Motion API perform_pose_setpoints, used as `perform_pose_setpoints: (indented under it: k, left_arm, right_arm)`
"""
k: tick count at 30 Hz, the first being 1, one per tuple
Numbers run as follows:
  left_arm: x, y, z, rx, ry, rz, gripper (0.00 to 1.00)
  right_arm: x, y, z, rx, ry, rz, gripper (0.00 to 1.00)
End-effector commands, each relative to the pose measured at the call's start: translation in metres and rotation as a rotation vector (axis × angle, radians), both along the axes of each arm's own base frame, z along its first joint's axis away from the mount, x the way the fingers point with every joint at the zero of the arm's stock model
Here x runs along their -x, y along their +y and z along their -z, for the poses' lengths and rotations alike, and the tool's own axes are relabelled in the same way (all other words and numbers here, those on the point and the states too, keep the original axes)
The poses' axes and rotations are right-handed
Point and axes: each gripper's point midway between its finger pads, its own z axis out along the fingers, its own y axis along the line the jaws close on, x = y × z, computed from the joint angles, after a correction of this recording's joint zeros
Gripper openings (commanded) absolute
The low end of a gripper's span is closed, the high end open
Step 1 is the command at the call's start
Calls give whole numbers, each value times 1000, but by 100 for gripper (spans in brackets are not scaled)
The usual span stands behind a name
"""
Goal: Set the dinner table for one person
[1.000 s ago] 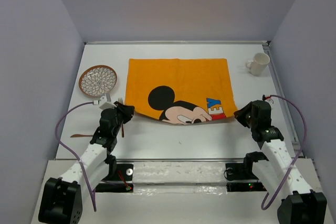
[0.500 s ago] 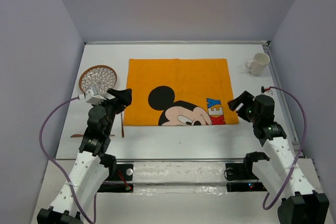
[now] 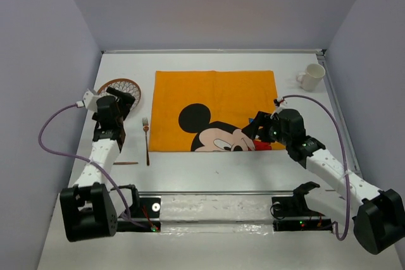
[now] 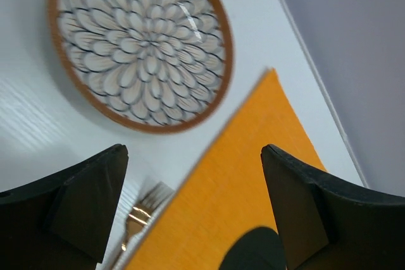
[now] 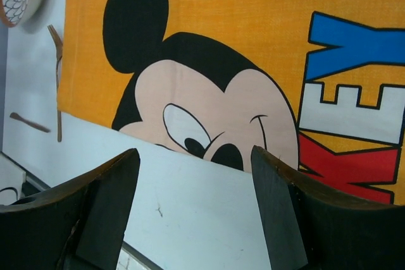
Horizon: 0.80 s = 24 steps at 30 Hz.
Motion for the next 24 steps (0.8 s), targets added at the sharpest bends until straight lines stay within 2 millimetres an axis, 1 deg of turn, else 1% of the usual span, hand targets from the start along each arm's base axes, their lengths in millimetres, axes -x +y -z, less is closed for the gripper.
perform_pose_setpoints:
  k: [1, 3, 4, 5, 6, 9, 10, 11, 12, 14, 15, 16, 17, 18, 20, 21, 22, 23, 24]
  left_arm:
    - [-16, 52, 6, 71, -17, -132, 97]
    - [-17, 69, 18, 68, 11, -164, 97]
    - [-17, 81, 31, 71, 45, -190, 97]
    - [-19, 87, 34, 71, 57, -197, 97]
    - [-21, 93, 50, 79, 94, -199, 96]
    - [-28, 106, 61, 120, 103, -197, 95]
    - [-30, 108, 75, 137, 136, -198, 94]
    - [-32, 111, 78, 135, 143, -199, 94]
    - [-39, 111, 83, 146, 152, -177, 93]
    - [-45, 110, 85, 153, 152, -163, 93]
    - [-51, 112, 82, 154, 143, -160, 92]
    - [-53, 113, 85, 156, 147, -162, 91]
    - [-58, 116, 81, 146, 138, -165, 89]
    - [-59, 118, 82, 143, 143, -168, 85]
    - [-60, 122, 94, 143, 174, -186, 80]
    - [-60, 122, 94, 143, 174, -186, 79]
    - [-60, 121, 102, 153, 190, -188, 79]
    - [-59, 125, 107, 148, 202, -210, 79]
    - [-60, 128, 107, 146, 200, -223, 75]
  right_arm:
    - [-6, 14, -36, -23, -129, -79, 77]
    - [-2, 14, -38, -31, -137, -86, 77]
    - [0, 14, -36, -35, -135, -92, 77]
    - [1, 15, -37, -39, -137, -95, 77]
    - [2, 15, -37, -41, -140, -99, 77]
    - [3, 16, -39, -42, -138, -108, 77]
    - [3, 16, -38, -40, -136, -110, 77]
    - [5, 19, -41, -44, -142, -123, 77]
    - [5, 19, -41, -45, -141, -120, 76]
    - [5, 19, -41, -48, -139, -120, 75]
    - [5, 19, -42, -50, -139, -117, 75]
    - [5, 19, -42, -51, -138, -115, 75]
    - [4, 19, -41, -50, -136, -113, 75]
    - [4, 19, -40, -50, -132, -113, 74]
    - [3, 19, -41, -52, -133, -109, 74]
    - [2, 19, -41, -52, -131, -107, 74]
    - [1, 20, -43, -53, -135, -109, 74]
    - [0, 20, -45, -52, -139, -108, 74]
    - [-1, 20, -46, -45, -143, -111, 74]
